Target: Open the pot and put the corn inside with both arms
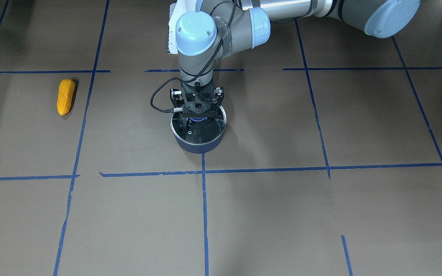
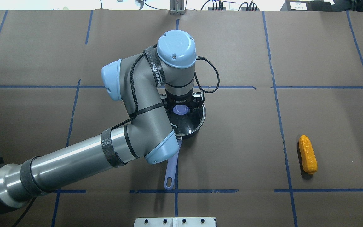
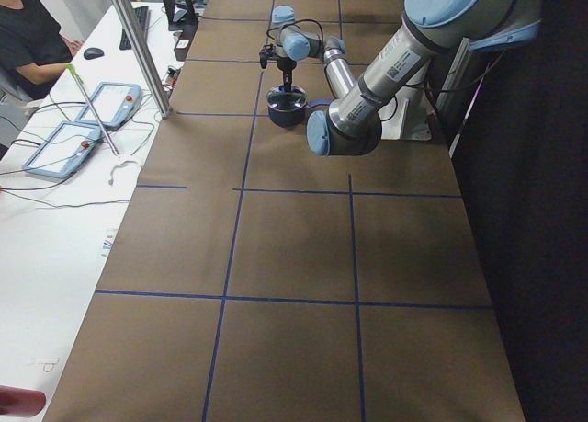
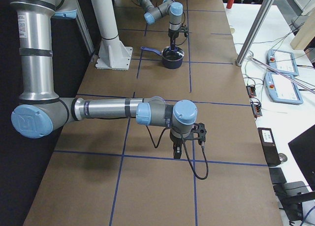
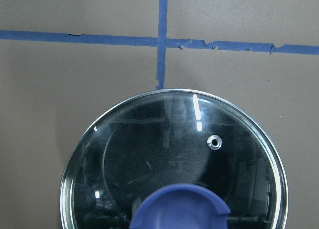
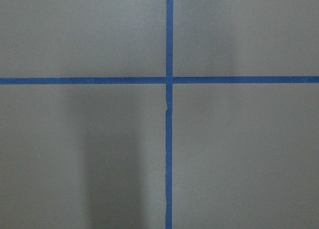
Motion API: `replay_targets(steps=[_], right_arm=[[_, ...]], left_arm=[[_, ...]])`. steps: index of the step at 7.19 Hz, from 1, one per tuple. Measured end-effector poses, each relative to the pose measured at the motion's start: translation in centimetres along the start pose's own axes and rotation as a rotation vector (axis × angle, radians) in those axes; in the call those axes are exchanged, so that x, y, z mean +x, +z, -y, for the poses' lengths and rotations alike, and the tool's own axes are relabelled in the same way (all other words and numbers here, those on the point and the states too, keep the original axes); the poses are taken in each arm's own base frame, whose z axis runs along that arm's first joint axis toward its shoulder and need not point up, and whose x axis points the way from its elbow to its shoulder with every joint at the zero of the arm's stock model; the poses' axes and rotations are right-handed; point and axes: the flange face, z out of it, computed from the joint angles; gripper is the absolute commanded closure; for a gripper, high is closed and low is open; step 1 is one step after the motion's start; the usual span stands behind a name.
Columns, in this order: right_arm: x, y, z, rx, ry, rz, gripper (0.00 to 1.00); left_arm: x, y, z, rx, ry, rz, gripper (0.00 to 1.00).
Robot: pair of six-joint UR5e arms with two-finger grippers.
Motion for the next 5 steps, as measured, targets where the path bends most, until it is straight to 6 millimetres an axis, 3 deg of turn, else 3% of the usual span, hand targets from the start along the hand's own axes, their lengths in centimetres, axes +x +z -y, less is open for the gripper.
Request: replay_targets(steps=[2,5], right_arm=[[0.1,0.1,0.0,-0.001,0.002,0.0,0.0],[0.1,0.1,0.0,-0.001,0.002,0.0,0.0]], left_arm=[[0.0,-0.2,-0.1,0.0,0.001,-0.002,0.79],[0.0,-1.7,-0.8,0.006,0.009,-0.022,0.81]])
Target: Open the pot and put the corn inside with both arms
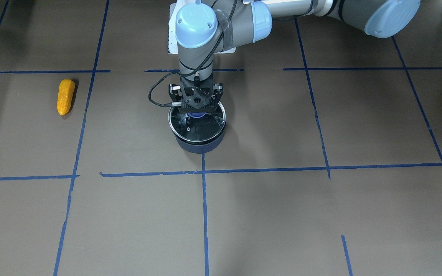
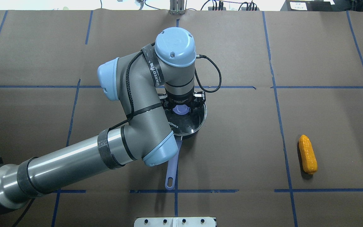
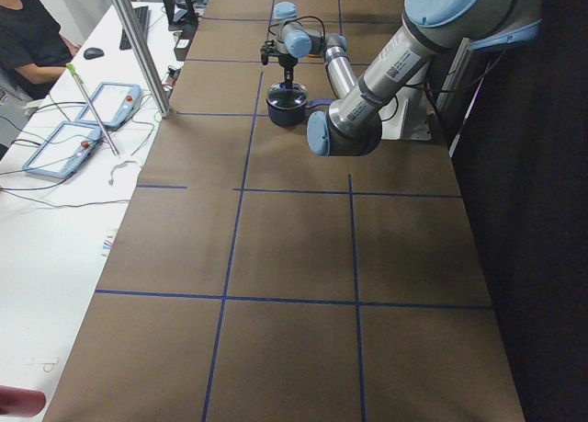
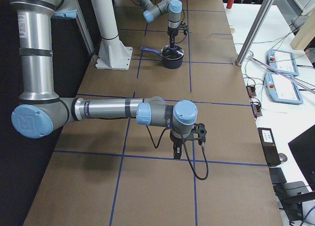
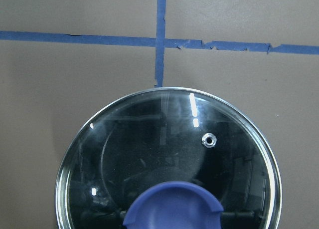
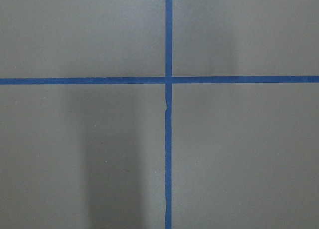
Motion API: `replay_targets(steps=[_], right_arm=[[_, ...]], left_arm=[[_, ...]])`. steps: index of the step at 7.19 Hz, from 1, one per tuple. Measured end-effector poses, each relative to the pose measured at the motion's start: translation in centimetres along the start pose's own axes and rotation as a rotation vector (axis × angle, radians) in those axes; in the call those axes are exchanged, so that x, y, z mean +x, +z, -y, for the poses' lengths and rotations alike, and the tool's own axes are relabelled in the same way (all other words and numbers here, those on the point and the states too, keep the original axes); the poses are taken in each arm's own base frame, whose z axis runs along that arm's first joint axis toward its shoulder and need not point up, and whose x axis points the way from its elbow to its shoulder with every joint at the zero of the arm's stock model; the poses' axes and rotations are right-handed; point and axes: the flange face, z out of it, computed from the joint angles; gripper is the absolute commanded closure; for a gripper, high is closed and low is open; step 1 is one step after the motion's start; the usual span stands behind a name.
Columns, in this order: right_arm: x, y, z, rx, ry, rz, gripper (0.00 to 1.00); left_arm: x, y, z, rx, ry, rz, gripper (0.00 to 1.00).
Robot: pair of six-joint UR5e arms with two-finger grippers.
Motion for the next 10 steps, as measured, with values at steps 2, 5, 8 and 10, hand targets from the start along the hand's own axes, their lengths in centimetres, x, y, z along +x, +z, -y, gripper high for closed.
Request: replay_targets(steps=[2,5,8,10], right_arm=[[0.0,0.0,0.0,0.0,0.0,0.0,0.0],[-0.1,0.0,-0.1,0.0,0.002,0.003,0.0],[-0.3,-0.2,0.0,0.004,-0.001,0.004,0.0],[-0.3,-0.2,0.0,0.004,-0.001,0.005,0.0]], left_arm=[[-0.2,-0.5,0.0,0.003,-0.002,-0.001,0.84],[-1.4,-2.5,0.7,0.021,-0.018,0.003,0.85],[-7.6,-3.5,0.0,0.041,-0.028,0.005,0.88],[-12.0,-3.5,-0.6,0.047,-0.041,0.014,0.88]])
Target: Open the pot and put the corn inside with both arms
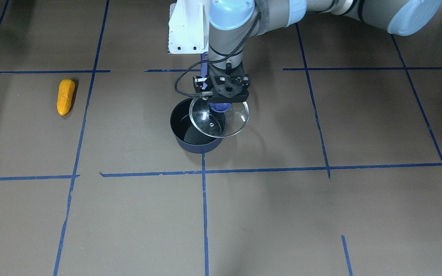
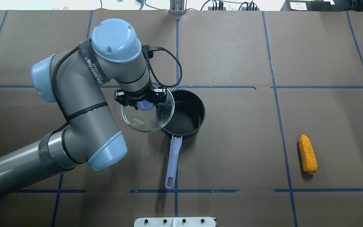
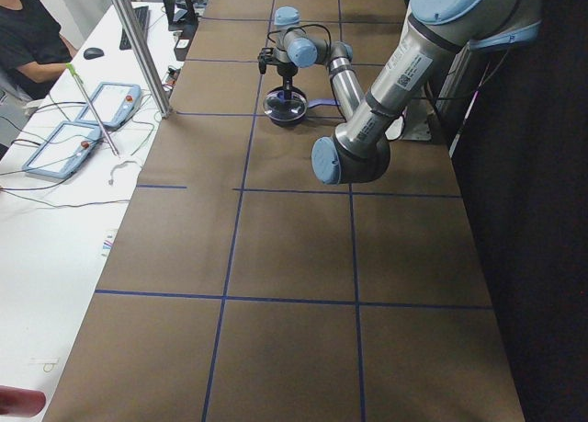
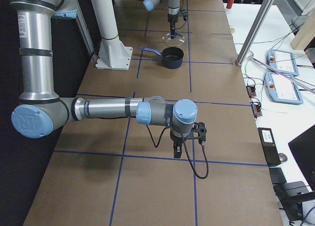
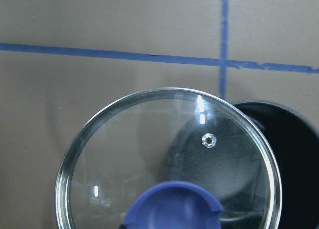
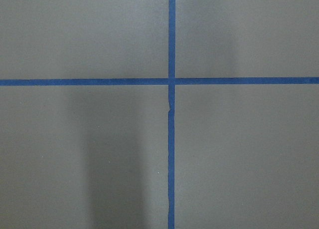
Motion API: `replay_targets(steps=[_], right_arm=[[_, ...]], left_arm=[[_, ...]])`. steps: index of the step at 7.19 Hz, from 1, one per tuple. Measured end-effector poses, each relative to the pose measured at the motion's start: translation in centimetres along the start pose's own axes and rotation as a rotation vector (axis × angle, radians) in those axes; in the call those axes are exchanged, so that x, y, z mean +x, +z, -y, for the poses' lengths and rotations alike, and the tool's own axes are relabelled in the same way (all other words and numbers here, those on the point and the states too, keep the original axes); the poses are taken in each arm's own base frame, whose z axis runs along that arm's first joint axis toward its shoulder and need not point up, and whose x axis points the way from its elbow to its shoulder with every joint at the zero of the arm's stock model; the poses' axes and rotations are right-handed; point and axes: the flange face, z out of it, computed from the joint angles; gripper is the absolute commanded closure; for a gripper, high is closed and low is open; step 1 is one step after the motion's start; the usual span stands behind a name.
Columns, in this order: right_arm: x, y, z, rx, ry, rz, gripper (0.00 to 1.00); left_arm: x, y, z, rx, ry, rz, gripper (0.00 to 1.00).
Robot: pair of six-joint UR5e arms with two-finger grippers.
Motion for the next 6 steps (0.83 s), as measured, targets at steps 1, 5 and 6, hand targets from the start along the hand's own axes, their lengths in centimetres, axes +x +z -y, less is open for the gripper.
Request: replay_targets(steps=[1,5,6], right_arm=[[0.0,0.0,0.0,0.0,0.0,0.0,0.0],[0.0,0.0,0.0,-0.001,0.001,0.0,0.0],[0.1,0.1,0.0,-0.001,0.001,0.0,0.0]], left_arm=[[-2.2,-0.1,-0.6,0.001,-0.003,0.002,0.88],[-5.4,0.6,-1.6,-0.007,-0.01,0.019,0.88],[-5.4,1.5,-1.6,-0.015,-0.012,0.031,0.88]])
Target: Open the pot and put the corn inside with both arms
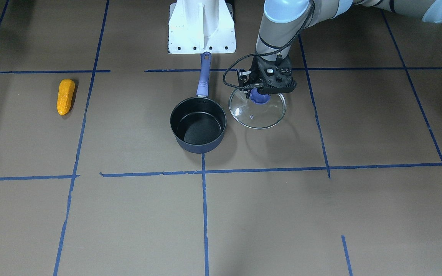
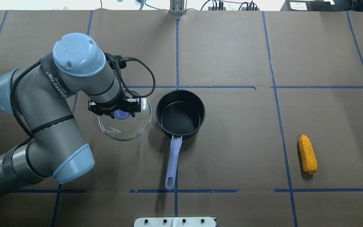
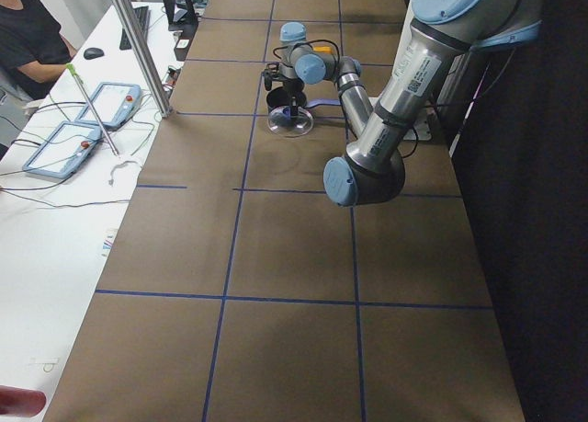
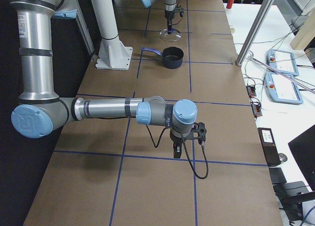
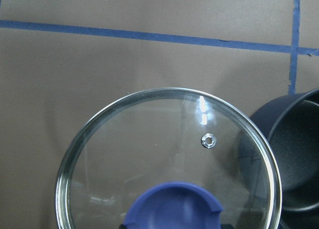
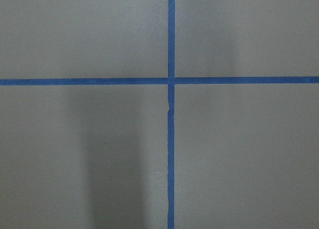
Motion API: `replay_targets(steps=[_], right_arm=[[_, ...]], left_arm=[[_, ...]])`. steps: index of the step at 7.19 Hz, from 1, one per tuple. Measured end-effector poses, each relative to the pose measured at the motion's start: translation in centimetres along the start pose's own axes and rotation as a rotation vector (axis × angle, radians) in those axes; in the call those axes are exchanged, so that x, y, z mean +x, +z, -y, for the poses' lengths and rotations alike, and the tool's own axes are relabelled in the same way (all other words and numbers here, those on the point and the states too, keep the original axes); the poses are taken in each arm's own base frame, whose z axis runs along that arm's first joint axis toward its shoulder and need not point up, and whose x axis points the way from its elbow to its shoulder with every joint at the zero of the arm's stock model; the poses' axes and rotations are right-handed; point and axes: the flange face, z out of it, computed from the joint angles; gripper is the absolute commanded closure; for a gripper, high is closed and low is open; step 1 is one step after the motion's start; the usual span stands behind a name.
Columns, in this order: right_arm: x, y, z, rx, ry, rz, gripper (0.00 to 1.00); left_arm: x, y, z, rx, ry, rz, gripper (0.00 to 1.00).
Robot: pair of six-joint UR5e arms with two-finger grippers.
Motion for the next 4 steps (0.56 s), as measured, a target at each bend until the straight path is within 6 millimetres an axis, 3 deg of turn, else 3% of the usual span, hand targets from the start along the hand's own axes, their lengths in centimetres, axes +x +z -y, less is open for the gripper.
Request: replay_targets(steps=[4], right_arm=[[0.0,0.0,0.0,0.0,0.0,0.0,0.0]], left_arm=[[-0.7,4.9,-0.3,-0.024,0.018,0.008,0.88]])
